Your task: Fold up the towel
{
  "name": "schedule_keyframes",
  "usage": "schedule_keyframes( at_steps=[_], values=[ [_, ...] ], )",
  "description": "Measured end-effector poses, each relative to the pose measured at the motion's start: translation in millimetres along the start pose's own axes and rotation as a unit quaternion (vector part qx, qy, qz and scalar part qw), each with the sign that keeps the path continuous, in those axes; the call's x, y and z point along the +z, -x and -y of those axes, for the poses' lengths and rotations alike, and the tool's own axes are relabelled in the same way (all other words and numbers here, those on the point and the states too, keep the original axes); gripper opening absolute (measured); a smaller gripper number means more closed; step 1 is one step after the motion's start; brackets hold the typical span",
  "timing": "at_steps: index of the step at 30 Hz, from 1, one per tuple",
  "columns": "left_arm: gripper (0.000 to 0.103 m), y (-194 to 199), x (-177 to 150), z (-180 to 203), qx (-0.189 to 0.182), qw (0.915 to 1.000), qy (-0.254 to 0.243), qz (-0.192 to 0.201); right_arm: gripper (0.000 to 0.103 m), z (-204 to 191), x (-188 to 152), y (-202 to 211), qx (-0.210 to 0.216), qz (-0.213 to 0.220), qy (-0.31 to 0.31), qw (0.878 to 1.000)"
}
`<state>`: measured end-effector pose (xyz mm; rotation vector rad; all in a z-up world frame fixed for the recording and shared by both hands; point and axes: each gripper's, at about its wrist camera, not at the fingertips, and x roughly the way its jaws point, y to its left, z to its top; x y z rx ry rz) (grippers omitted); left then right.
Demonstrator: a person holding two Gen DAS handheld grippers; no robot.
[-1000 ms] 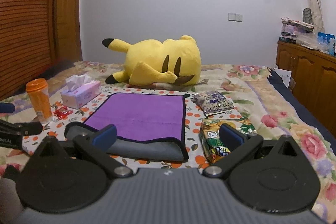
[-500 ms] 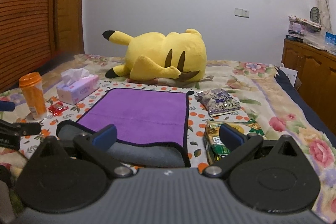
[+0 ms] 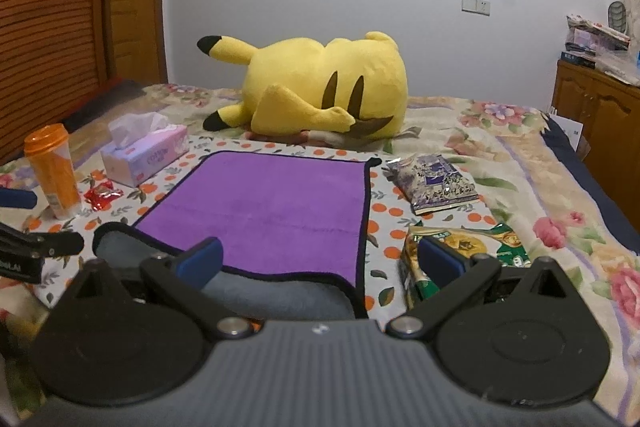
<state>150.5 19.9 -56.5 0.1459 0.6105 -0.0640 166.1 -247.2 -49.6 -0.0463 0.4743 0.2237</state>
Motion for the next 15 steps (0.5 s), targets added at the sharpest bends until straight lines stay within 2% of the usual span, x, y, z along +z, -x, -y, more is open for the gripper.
schedule_keyframes(
  at_steps=[15],
  values=[
    [0.102,-38,4,-16,-0.011,0.9997,0.005,-0.023,0.103,7,-1,-33,0.018,-0.032,-0.001,0.999]
  ],
)
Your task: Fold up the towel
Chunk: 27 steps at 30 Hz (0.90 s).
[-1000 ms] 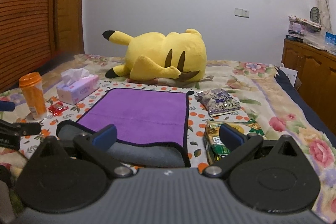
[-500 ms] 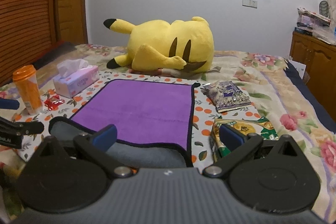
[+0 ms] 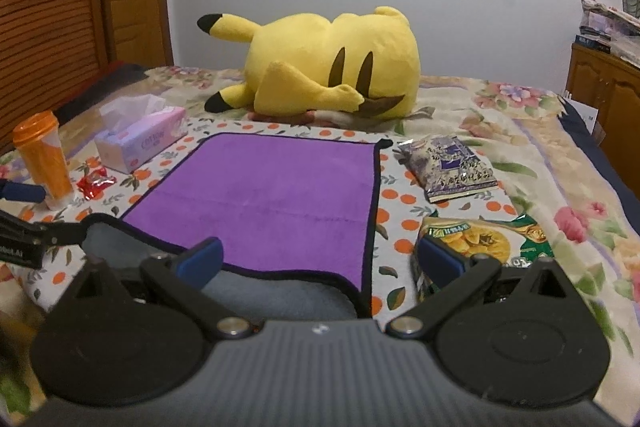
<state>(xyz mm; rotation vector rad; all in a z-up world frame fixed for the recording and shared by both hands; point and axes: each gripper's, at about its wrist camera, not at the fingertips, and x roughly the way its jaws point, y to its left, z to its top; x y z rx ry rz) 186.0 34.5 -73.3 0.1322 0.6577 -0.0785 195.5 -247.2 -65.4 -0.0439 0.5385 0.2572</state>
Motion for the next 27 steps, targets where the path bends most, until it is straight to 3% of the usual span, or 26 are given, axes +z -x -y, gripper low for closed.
schedule_keyframes(
  at_steps=[14,21,25,27],
  values=[
    [0.099,-27,2,-15,-0.004,0.9996,0.011,-0.026,0.103,9,-8,-29,0.003,-0.047,-0.003,0.999],
    [0.078,-35,2,-19,-0.018,0.9988,0.021,-0.04,0.102,13,-11,-41,0.006,-0.068,-0.009,0.998],
    [0.072,-39,1,-20,-0.034,0.9975,0.031,-0.053,0.087,15,-12,-48,0.016,-0.083,-0.012,0.996],
    [0.065,-39,0,-19,-0.036,0.9974,0.028,-0.055,0.087,16,-13,-51,0.02,-0.092,-0.013,0.995]
  ],
)
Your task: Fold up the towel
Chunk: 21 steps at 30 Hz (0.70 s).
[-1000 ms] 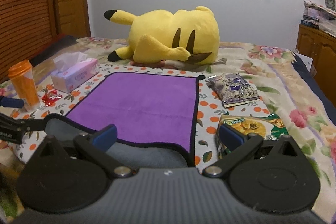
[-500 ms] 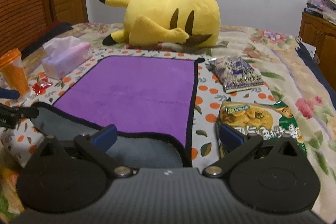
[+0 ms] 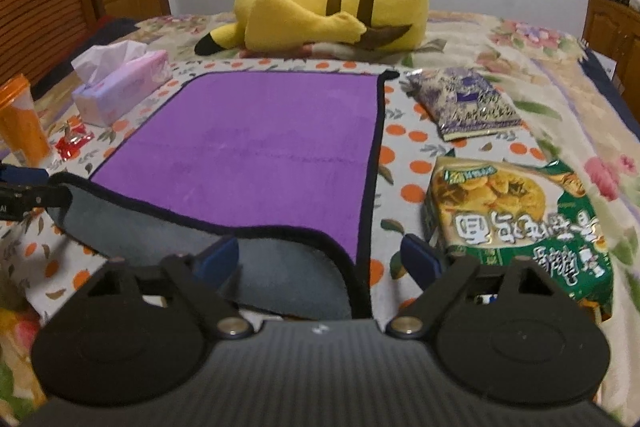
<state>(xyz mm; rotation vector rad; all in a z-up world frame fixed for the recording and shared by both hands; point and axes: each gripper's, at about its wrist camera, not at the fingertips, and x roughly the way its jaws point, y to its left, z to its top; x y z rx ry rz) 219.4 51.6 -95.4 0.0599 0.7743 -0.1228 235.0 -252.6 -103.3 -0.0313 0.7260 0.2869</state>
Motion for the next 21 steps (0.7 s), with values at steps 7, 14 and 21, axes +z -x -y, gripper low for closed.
schedule_keyframes(
  at_steps=[7,14,21],
  values=[
    [0.057,-2.3,-1.6,2.3,-0.008,0.9999,-0.002,-0.007,0.08,5.4,-1.8,-5.2,0.01,-0.019,-0.013,1.0],
    [0.052,-4.2,-3.1,4.1,-0.012,0.9998,-0.005,-0.015,0.064,6.3,-1.5,-7.3,0.022,-0.03,-0.013,0.999],
    [0.032,-3.9,-4.0,6.1,-0.02,0.9996,-0.007,-0.018,0.04,7.0,-0.9,-7.5,0.028,-0.035,-0.008,0.999]
  ],
)
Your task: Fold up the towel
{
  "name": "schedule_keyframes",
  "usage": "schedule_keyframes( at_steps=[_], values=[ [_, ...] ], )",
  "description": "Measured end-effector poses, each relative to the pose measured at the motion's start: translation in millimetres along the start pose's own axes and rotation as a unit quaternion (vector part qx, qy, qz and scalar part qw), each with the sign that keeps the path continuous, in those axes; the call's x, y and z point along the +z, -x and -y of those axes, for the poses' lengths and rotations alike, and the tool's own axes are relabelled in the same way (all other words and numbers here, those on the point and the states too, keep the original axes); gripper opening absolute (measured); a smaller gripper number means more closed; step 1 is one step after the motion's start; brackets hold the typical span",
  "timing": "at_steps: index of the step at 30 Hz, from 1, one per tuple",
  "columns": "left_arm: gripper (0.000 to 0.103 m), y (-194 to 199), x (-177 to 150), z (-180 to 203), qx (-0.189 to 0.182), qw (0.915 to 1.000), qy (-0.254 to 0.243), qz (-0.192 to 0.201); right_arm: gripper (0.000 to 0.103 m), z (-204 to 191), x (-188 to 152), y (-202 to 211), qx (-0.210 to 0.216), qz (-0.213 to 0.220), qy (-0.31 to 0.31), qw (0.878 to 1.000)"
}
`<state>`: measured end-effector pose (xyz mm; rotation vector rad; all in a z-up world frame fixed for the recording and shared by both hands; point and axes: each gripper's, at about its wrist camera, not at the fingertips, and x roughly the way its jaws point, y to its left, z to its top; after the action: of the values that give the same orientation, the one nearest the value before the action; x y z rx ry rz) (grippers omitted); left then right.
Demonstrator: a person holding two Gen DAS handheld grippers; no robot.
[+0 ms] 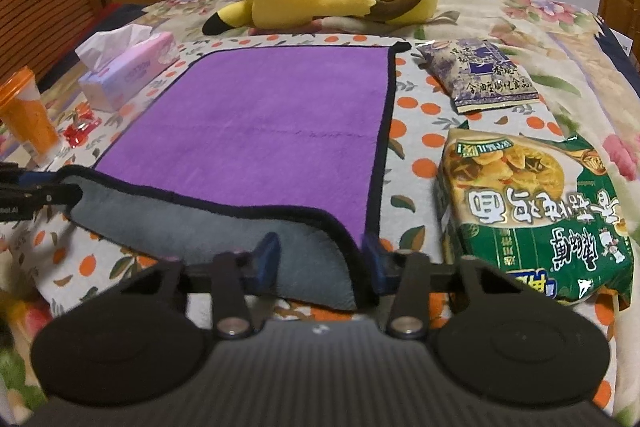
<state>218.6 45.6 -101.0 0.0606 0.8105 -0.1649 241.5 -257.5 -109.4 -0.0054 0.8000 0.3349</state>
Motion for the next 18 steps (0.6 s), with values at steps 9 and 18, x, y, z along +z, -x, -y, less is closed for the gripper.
schedule_keyframes(
  at_steps=[9,18],
  values=[
    [0.012,1,0,0,-0.003,1.0,-0.001,0.004,0.008,2,0,0,-0.012,0.001,0.013,1.0],
    [0.007,14,5,3,-0.011,0.9995,-0.005,0.03,0.004,2,4,8,-0.007,0.03,0.016,0.999]
  ],
)
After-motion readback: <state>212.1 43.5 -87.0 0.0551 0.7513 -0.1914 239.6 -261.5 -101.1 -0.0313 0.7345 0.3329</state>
